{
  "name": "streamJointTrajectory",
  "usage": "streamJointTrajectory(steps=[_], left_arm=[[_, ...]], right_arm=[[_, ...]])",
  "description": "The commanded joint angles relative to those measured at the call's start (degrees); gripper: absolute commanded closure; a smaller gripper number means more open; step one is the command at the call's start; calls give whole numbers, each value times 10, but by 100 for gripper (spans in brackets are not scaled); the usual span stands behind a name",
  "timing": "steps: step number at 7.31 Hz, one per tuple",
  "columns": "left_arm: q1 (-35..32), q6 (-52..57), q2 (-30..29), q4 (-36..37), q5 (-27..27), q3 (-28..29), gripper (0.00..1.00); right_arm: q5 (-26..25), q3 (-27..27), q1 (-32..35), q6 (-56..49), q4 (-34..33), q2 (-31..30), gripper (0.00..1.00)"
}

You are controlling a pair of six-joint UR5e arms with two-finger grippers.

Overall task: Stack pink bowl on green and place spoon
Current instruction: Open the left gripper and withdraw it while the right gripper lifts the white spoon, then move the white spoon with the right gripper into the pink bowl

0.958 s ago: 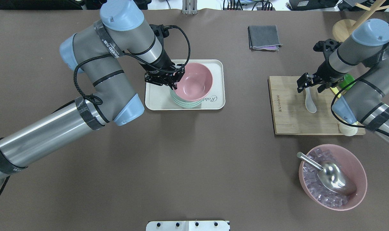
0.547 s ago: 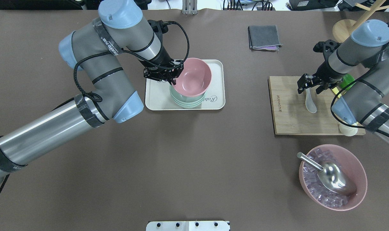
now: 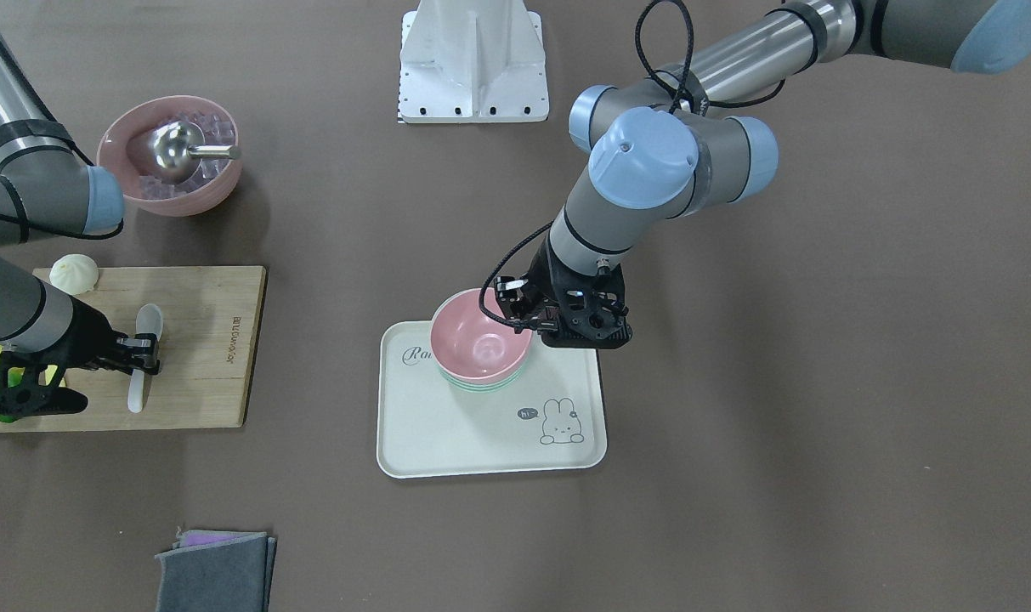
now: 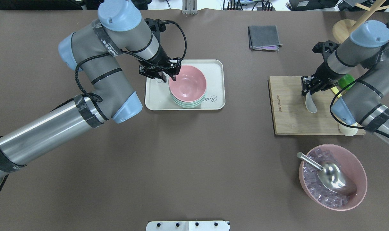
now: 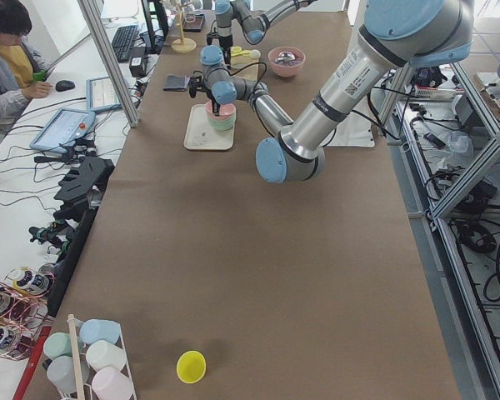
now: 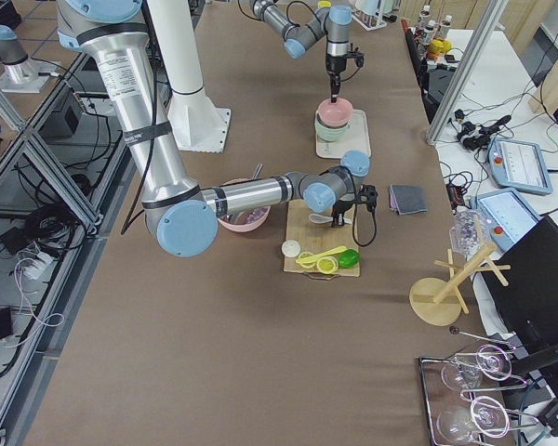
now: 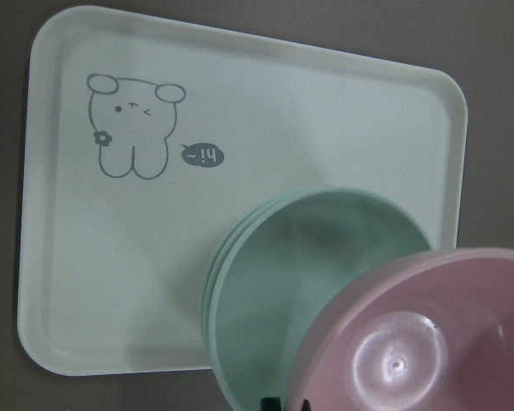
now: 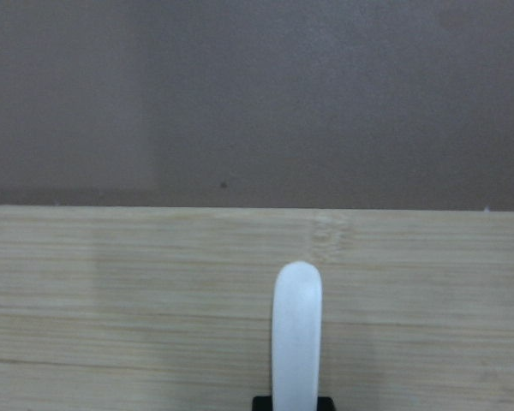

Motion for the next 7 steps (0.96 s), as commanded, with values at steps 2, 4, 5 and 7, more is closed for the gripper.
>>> streamJointTrajectory(steps=[2,4,5,7], left_arm=[[-12,3,53,-2,-3,-62,2],[-102,82,179,5,-126,-163,2],[-135,129,243,4,-144,-202,2],[-149,212,319,4,-145,-230,2]], right_arm=[[32,-1,-6,94,-16,89,100],[-1,-7,-48,272,-12,181,100],[-19,-21,-77,348,-7,224,100],[-73,-52,-118,454,-6,306,100]])
